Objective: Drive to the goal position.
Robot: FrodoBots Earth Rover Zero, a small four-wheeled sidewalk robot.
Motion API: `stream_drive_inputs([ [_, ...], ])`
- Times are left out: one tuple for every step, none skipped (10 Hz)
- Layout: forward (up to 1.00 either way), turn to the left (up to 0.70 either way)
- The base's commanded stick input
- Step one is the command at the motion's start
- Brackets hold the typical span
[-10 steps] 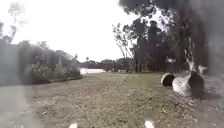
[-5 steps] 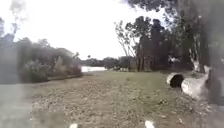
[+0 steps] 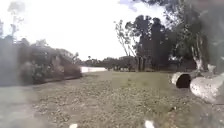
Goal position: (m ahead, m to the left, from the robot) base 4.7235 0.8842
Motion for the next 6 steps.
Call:
stream_drive_inputs([
  [0.7,-0.3],
  [0.7,-0.3],
  [0.7,-0.3],
  [0.7,-0.3],
  [0.7,-0.29],
  [0.7,-0.28],
])
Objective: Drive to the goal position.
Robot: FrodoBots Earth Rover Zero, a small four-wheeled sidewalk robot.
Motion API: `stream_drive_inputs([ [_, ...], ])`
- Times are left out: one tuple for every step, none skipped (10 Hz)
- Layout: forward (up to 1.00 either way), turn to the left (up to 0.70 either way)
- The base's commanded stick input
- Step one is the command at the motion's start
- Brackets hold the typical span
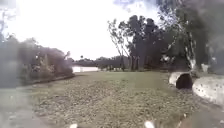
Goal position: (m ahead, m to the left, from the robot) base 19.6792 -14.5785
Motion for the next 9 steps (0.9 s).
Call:
stream_drive_inputs([
  [0.7,-0.28],
  [0.7,-0.28],
  [0.7,-0.28],
  [0.7,-0.16],
  [0.7,-0.03],
  [0.7,0.0],
  [0.7,0.0],
  [0.7,0.0],
  [0.7,0.0],
])
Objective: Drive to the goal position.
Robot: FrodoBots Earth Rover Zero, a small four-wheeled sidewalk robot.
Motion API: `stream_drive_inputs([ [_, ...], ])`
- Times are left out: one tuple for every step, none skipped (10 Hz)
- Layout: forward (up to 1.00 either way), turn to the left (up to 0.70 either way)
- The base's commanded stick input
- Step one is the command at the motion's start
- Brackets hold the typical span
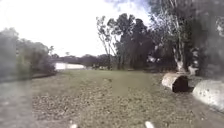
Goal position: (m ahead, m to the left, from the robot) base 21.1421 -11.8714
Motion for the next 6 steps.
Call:
stream_drive_inputs([
  [0.7,0.0],
  [0.7,-0.15],
  [0.7,-0.23],
  [0.7,-0.27],
  [0.7,-0.26],
  [0.7,-0.24],
])
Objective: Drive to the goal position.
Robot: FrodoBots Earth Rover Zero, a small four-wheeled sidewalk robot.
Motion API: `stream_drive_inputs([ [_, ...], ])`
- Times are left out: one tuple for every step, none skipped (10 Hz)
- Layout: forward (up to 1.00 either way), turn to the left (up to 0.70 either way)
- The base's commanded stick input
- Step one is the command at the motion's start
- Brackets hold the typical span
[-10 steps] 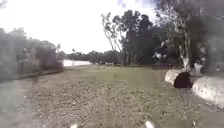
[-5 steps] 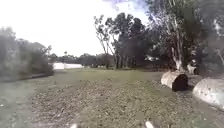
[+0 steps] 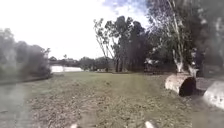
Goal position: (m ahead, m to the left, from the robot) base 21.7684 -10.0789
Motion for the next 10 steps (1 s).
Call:
stream_drive_inputs([
  [0.7,-0.22],
  [0.7,-0.22],
  [0.7,-0.22],
  [0.7,-0.22],
  [0.7,-0.17],
  [0.7,-0.14],
  [0.7,-0.08],
  [0.7,-0.06],
  [0.7,-0.05],
  [0.7,-0.03],
])
